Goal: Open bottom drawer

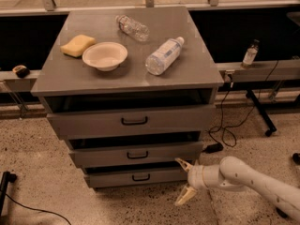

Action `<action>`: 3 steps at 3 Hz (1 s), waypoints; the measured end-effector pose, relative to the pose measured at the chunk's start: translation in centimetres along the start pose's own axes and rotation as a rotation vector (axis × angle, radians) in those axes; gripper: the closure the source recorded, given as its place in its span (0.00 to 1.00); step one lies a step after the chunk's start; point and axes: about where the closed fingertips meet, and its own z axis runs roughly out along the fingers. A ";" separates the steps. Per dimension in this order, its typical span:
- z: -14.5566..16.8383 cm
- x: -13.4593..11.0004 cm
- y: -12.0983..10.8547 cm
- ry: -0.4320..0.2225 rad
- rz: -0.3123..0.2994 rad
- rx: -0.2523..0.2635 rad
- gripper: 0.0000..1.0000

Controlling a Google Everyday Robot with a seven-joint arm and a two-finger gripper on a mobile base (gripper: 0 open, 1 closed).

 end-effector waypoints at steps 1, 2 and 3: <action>2.7 3.8 1.1 -0.071 -0.038 -0.090 0.00; 2.3 3.6 1.2 -0.100 -0.039 -0.114 0.00; 5.0 5.0 2.3 -0.067 -0.024 -0.186 0.00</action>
Offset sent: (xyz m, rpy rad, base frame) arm -0.0005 -0.0033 -0.0387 0.0398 0.0116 0.0758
